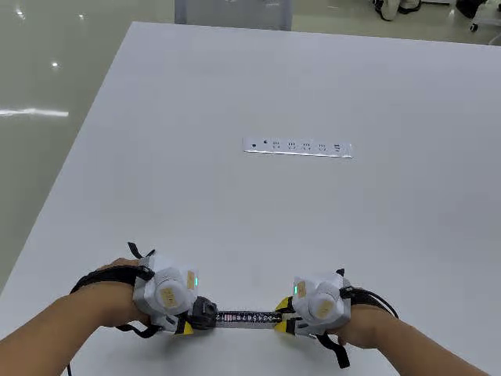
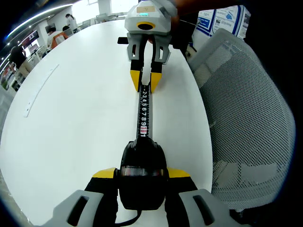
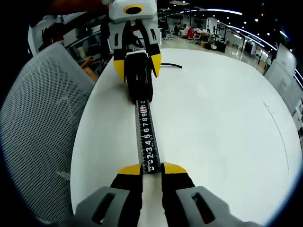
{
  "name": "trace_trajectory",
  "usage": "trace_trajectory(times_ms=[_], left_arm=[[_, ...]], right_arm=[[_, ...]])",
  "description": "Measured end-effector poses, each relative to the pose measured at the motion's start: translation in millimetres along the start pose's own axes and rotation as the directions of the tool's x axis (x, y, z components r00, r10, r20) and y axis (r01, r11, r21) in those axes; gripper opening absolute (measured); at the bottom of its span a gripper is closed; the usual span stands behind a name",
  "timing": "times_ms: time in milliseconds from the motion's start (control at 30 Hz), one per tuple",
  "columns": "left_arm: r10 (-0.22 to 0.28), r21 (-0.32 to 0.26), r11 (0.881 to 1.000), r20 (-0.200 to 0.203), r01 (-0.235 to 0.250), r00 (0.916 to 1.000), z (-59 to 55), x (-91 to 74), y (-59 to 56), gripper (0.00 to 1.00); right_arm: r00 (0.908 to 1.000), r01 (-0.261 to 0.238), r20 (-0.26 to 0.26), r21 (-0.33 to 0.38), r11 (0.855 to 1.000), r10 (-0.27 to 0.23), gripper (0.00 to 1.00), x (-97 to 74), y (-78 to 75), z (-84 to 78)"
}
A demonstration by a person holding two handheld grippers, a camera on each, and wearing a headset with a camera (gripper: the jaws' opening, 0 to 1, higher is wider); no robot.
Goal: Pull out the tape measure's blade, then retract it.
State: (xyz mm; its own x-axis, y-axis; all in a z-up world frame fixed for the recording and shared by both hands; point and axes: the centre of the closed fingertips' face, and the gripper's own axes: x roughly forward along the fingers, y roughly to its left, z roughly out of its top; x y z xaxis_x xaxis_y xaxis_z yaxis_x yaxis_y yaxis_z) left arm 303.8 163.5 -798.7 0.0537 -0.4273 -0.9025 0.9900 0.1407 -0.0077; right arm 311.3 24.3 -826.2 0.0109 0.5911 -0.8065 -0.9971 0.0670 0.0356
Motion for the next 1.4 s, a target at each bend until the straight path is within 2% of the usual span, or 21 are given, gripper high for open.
trace_trajectory(times_ms=[1400], left_arm=[[0.001,-0.005,1.000,-0.003,-0.001,1.0000,0.2,-0.3,-0.4,0.35]], right_arm=[[0.9999,0.013,-0.006,0.013,1.000,-0.013,0.13,-15.1,-3.9,-20.4]])
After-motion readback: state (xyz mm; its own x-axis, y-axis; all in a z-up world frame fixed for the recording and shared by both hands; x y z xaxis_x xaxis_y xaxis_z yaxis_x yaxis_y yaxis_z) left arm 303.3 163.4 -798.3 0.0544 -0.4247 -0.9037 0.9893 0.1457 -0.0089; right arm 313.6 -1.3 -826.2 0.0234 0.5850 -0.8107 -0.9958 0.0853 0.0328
